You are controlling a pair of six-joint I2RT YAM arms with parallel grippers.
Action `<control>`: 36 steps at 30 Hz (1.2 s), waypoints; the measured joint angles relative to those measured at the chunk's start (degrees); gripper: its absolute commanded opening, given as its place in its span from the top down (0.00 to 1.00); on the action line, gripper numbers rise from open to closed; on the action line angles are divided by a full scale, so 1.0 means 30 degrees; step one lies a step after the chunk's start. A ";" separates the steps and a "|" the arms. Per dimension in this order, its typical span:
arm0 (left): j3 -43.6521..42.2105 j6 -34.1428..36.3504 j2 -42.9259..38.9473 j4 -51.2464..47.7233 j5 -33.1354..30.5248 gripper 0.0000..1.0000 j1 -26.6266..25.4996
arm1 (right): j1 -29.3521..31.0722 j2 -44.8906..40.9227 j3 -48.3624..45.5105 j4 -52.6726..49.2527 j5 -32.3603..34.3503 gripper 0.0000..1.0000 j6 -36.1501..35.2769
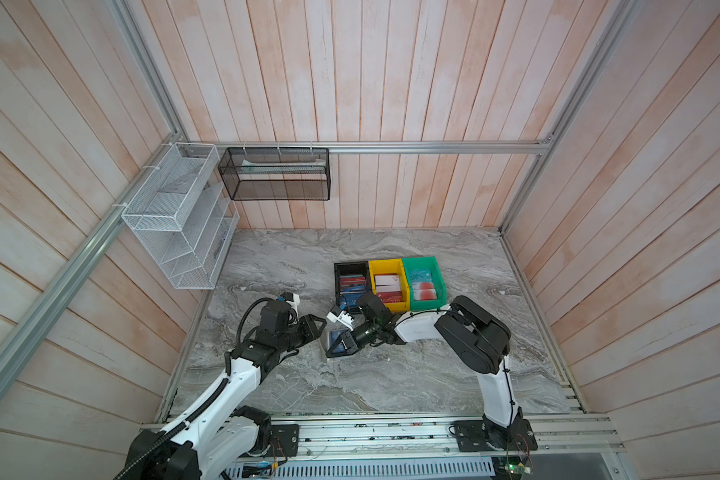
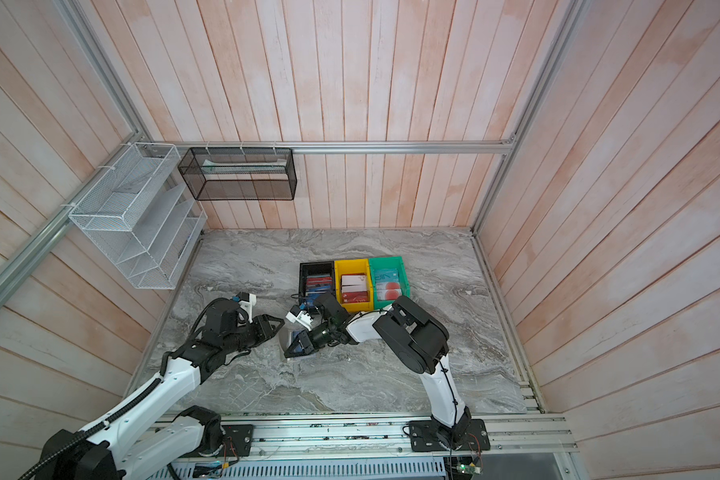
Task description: Take the credit cards out of the card holder
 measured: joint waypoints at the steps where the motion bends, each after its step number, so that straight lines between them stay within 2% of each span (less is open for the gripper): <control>1: -0.0015 -0.0066 0.0277 0.0240 0.0160 0.59 0.0044 | 0.0000 0.0000 0.0000 0.0015 0.0000 0.76 0.0000; 6: -0.0408 -0.0335 0.1377 0.1333 0.1035 0.67 0.0080 | 0.0000 0.0000 0.0000 0.0153 0.0007 0.76 0.0000; 15: -0.1311 -0.0444 0.1741 0.1843 0.1428 0.66 0.0080 | 0.0000 0.0000 -0.0051 0.0211 0.0029 0.76 0.0000; 22: -0.1566 -0.0495 0.2127 0.1610 0.0867 0.64 0.0102 | -0.0066 -0.0430 -0.0648 -0.0328 0.0328 0.75 -0.0138; 28: -0.1566 -0.0488 0.3045 0.1632 0.0787 0.64 0.0102 | -0.0517 -0.1617 -0.0692 -0.1180 0.0831 0.75 -0.0576; 36: -0.2055 -0.0495 0.3606 0.1887 0.0860 0.64 0.0102 | -0.1304 -0.1676 -0.1239 -0.2127 0.1872 0.75 -0.0882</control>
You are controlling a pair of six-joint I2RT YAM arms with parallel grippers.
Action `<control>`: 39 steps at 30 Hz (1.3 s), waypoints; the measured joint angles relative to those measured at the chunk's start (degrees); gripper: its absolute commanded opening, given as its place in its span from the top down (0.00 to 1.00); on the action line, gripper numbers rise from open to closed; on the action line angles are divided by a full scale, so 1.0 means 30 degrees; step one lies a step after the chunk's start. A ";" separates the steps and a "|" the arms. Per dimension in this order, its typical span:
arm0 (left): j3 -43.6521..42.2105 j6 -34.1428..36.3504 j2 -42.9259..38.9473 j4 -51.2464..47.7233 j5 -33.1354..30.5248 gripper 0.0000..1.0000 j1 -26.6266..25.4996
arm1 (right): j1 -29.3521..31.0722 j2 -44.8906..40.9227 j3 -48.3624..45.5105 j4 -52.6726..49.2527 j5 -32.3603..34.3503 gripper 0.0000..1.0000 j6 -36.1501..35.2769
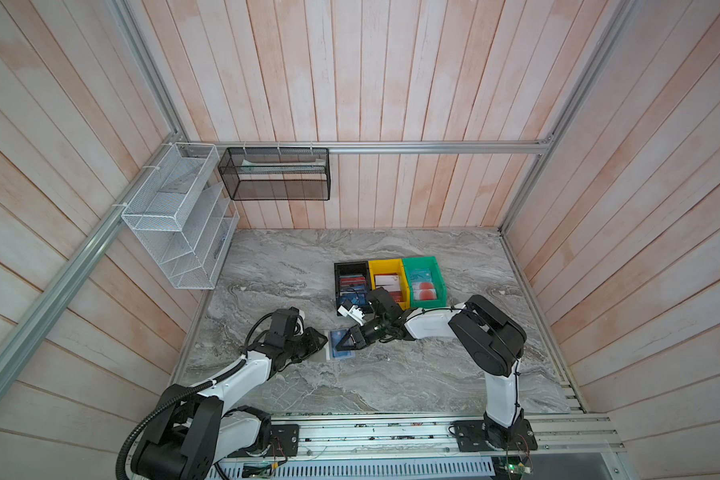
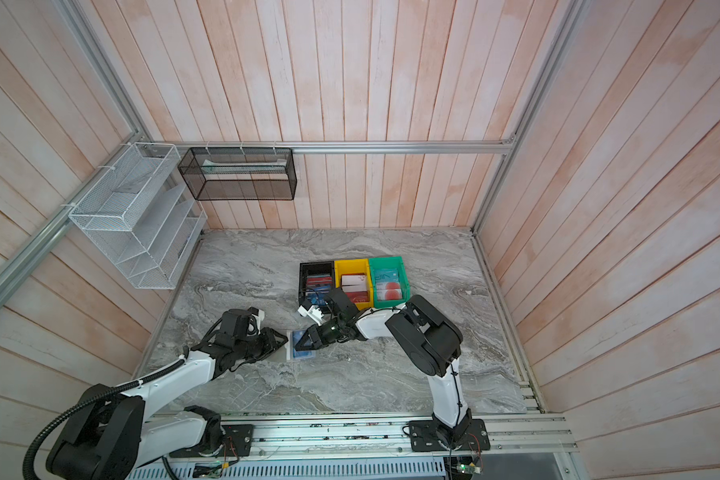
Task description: Take the credit cards out of the card holder
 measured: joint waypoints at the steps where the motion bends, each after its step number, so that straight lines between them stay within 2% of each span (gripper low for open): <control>1: -0.0102 0.0000 0.0000 0.0044 0.0000 0.64 0.0000 | -0.0095 0.0000 -0.0080 -0.0197 0.0138 0.75 -0.0036; 13: -0.0940 0.0007 0.0816 0.1909 0.0313 0.65 0.0007 | -0.0466 -0.0073 0.0153 -0.2055 0.1778 0.77 -0.1020; 30: -0.1260 -0.0058 0.3446 0.6207 0.2535 0.70 0.0066 | -0.0466 -0.0073 0.0160 -0.2113 0.1909 0.77 -0.1013; 39: -0.1260 -0.0007 0.3701 0.6462 0.2659 0.73 0.0066 | -0.0466 -0.0073 0.0175 -0.2208 0.2040 0.79 -0.1020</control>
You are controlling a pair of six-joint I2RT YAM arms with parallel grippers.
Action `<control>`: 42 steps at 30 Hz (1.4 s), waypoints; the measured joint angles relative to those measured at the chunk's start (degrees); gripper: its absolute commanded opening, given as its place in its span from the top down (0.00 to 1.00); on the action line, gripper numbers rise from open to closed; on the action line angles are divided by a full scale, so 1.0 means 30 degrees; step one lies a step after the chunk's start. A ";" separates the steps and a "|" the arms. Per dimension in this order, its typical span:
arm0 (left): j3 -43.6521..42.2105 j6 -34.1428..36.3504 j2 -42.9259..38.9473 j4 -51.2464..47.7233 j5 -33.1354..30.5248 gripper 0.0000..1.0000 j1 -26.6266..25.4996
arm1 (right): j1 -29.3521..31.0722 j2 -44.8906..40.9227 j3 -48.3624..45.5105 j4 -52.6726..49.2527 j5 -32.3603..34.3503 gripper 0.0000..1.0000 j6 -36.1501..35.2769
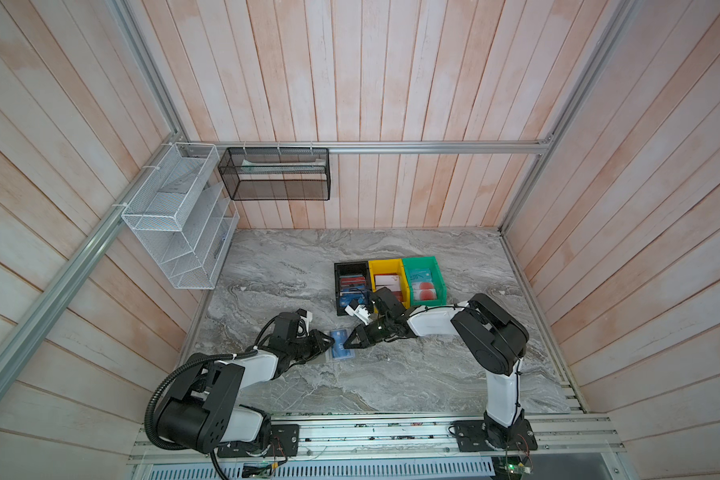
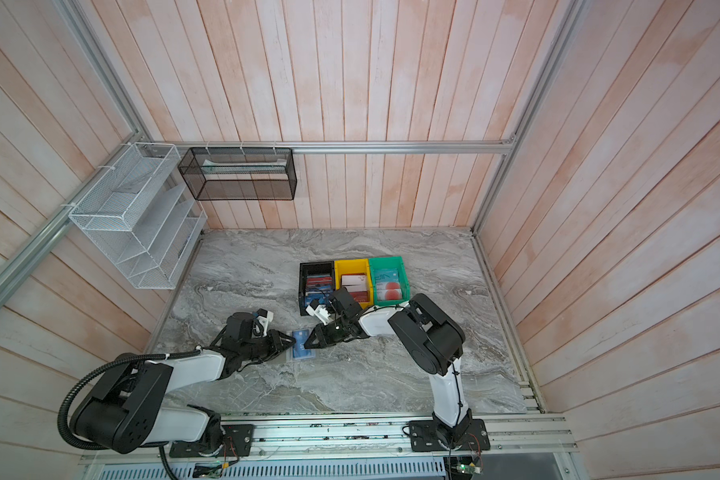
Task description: Take the credit cards out of the card holder
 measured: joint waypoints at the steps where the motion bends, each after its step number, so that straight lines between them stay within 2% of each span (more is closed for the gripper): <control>1: 0.0000 0.0022 -0.0007 -0.0029 0.0000 0.74 0.0000 | 0.0000 0.0000 0.0029 -0.0066 0.0044 0.79 0.0000; 20: -0.0087 0.0095 0.0117 0.0087 0.0058 0.76 0.0007 | 0.0007 -0.0007 0.0255 -0.0612 0.0415 0.82 -0.0197; 30: -0.0211 0.0160 0.0080 0.0284 0.0066 0.76 0.0036 | -0.0007 -0.0663 0.0270 -0.2098 0.1989 0.82 -0.0532; 42: -0.0401 0.0262 -0.0146 0.0284 0.0058 0.77 0.0080 | 0.0248 -0.0423 0.0823 -0.2455 0.2135 0.82 -0.0539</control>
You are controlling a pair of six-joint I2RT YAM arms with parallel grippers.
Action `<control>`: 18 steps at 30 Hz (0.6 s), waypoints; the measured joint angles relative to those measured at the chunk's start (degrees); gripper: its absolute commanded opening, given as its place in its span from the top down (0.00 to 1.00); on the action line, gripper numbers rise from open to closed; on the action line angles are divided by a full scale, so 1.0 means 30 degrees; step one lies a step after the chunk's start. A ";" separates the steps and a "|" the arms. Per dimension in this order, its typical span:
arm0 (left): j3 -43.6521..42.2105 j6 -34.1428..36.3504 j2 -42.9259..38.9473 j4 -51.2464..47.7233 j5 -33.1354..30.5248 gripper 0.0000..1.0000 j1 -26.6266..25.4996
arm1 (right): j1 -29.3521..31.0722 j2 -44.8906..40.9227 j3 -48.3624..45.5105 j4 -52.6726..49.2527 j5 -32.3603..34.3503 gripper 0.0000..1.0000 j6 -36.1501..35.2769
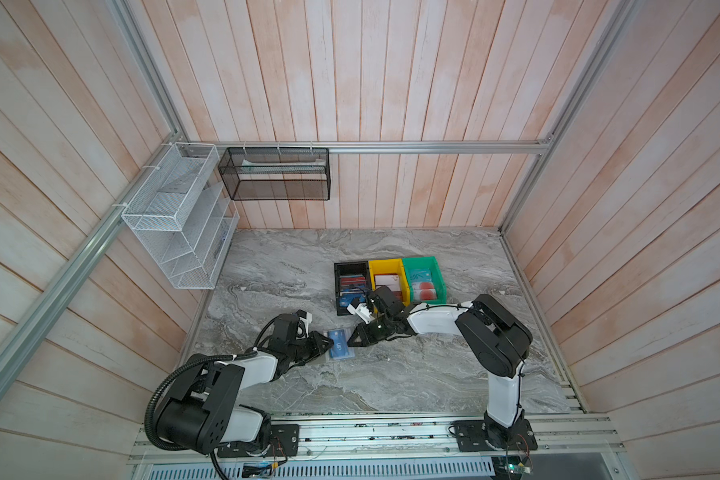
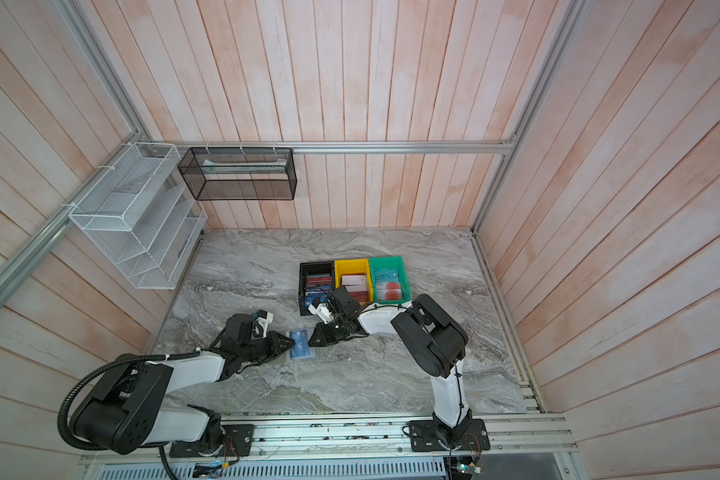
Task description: Take the credit cards out of the card holder
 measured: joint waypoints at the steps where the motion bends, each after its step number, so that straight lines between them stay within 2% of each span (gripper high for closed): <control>1: -0.0044 0.0022 -0.0051 -0.0007 0.0000 0.77 0.0036 | 0.0044 0.0044 0.0080 -0.0036 0.0015 0.82 0.0000; 18: -0.0459 0.0255 -0.0758 -0.0488 0.0168 0.78 0.0612 | 0.0219 0.0160 0.0248 -0.0007 0.0197 0.82 0.0022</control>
